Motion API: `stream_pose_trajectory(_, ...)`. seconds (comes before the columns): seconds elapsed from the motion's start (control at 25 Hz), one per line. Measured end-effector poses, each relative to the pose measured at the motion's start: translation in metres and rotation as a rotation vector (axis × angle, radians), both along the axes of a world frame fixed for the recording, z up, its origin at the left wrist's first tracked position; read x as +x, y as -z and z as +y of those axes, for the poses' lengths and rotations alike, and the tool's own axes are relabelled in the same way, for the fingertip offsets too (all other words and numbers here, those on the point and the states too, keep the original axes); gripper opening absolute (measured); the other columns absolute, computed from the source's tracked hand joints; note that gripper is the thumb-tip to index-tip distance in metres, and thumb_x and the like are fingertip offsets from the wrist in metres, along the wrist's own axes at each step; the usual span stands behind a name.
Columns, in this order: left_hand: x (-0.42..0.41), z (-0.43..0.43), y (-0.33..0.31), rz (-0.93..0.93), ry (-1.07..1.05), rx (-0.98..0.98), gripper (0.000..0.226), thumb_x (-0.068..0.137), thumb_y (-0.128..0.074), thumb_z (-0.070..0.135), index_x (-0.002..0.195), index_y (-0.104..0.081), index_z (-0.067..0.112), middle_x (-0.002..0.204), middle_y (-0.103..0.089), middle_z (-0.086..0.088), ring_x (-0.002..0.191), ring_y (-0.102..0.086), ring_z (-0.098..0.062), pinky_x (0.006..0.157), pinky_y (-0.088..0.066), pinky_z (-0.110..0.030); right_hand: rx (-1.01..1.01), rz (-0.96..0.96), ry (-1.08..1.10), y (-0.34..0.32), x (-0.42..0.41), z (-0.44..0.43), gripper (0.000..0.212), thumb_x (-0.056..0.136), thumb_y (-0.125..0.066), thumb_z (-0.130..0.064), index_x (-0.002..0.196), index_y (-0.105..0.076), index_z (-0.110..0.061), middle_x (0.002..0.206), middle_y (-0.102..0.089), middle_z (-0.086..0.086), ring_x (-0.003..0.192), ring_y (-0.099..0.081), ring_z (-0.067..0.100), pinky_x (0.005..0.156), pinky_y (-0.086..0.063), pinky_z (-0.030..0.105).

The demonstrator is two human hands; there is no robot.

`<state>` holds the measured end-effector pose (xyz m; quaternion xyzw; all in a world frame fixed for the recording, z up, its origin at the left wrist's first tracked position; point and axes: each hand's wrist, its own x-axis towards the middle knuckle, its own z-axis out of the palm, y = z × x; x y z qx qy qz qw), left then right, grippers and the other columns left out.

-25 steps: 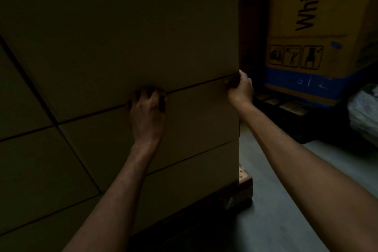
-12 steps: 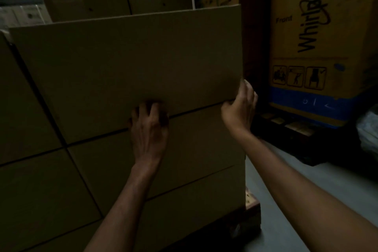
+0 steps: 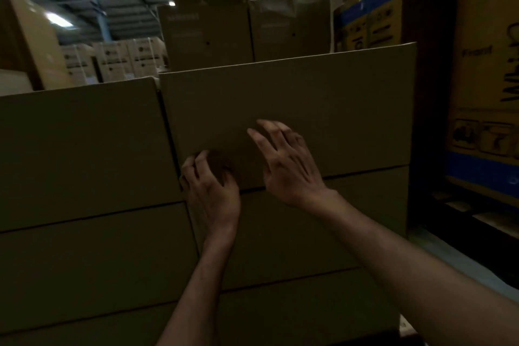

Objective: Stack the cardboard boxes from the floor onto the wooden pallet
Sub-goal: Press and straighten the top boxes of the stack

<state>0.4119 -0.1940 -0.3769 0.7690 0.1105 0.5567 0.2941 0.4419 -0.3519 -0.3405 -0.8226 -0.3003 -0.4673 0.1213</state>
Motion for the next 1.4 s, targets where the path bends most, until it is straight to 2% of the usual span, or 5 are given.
stream_pose_trajectory(0.2, -0.021, 0.034, -0.018, 0.059, 0.032, -0.223, 0.057, 0.097, -0.066, 0.021, 0.148, -0.044, 0.010, 0.150, -0.045, -0.012, 0.132, -0.050, -0.031, 0.101, -0.047, -0.044, -0.071, -0.087, 0.012, -0.041, -0.002, 0.043, 0.084, 0.086, -0.065, -0.018, 0.162, -0.027, -0.016, 0.168, -0.021, 0.010, 0.154, -0.020, 0.028, 0.122, -0.026, 0.046)
stream_pose_trajectory(0.44, -0.023, 0.061, -0.034, 0.102, 0.033, -0.294, 0.034, 0.103, -0.053, 0.023, 0.133, -0.060, 0.009, 0.129, -0.059, -0.015, 0.117, -0.058, -0.034, 0.097, -0.048, -0.042, -0.144, -0.066, 0.097, -0.100, 0.002, 0.076, 0.082, 0.100, -0.054, -0.036, 0.165, -0.008, -0.018, 0.173, -0.004, 0.004, 0.159, -0.002, 0.023, 0.128, -0.003, 0.051)
stream_pose_trajectory(0.64, -0.019, 0.076, -0.048, 0.151, 0.081, -0.343, 0.027, 0.107, -0.047, 0.026, 0.120, -0.066, 0.012, 0.115, -0.067, -0.010, 0.105, -0.064, -0.028, 0.094, -0.054, -0.046, -0.100, -0.029, 0.126, -0.126, 0.003, 0.071, 0.088, 0.095, -0.060, -0.047, 0.164, -0.013, -0.020, 0.168, -0.016, 0.006, 0.155, -0.013, 0.028, 0.124, -0.011, 0.049)
stream_pose_trajectory(1.12, -0.022, 0.083, -0.045, 0.154, 0.114, -0.256, 0.025, 0.102, -0.049, 0.010, 0.121, -0.065, 0.011, 0.120, -0.065, -0.008, 0.108, -0.063, -0.026, 0.095, -0.054, -0.046, 0.009, 0.136, 0.033, -0.127, -0.001, 0.065, 0.089, 0.091, -0.071, -0.037, 0.162, -0.019, -0.026, 0.165, -0.021, 0.003, 0.155, -0.010, 0.027, 0.126, -0.004, 0.049)
stream_pose_trajectory(1.4, -0.026, 0.097, -0.085, -0.138, -0.043, 0.169, 0.034, 0.098, -0.059, 0.011, 0.132, -0.058, 0.017, 0.138, -0.053, -0.009, 0.124, -0.049, -0.025, 0.092, -0.044, -0.033, 0.055, 0.133, -0.016, -0.125, 0.003, 0.067, 0.089, 0.089, -0.075, -0.034, 0.161, -0.023, -0.026, 0.163, -0.024, 0.001, 0.153, -0.013, 0.026, 0.126, -0.015, 0.047)
